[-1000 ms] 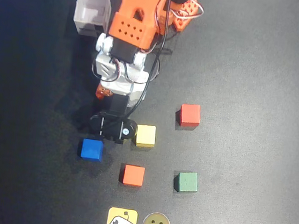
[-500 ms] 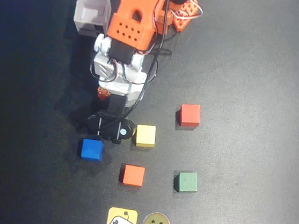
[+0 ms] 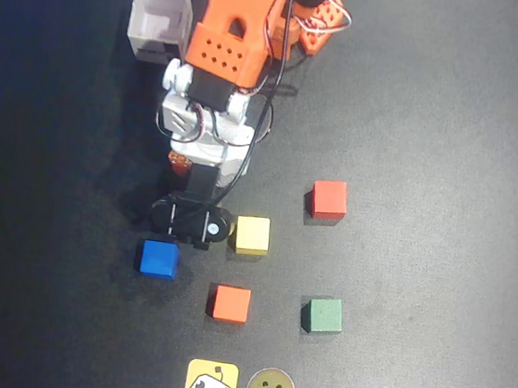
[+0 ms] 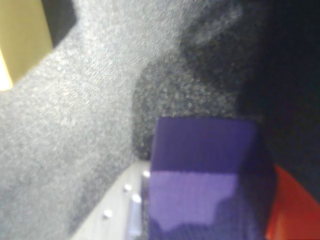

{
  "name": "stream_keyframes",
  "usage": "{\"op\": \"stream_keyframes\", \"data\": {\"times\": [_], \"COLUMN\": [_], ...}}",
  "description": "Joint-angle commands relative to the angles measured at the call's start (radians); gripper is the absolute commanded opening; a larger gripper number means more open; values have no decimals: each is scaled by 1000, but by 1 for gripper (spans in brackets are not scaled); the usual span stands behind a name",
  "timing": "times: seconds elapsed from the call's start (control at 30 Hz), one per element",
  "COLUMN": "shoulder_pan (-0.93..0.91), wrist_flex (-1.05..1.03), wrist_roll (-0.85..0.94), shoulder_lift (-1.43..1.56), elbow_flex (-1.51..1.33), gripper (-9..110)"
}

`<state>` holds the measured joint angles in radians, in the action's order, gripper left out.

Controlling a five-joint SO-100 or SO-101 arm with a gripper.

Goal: Put the purple cube on top of the blue cube.

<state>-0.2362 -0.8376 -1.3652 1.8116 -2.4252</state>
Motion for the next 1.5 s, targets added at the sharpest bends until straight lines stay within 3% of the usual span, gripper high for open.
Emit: {"op": "stream_keyframes", "data": {"times": [0.0, 0.43, 0.87, 1.47], "shoulder_pan": [-11, -11, -44, -61], "wrist_flex": [12, -21, -275, -252], "wrist_roll": [0, 2, -3, -43], "shoulder_lift": [-3, -26, 49, -163], "elbow_flex": [38, 118, 390, 664], "gripper": [8, 9, 9, 9]}}
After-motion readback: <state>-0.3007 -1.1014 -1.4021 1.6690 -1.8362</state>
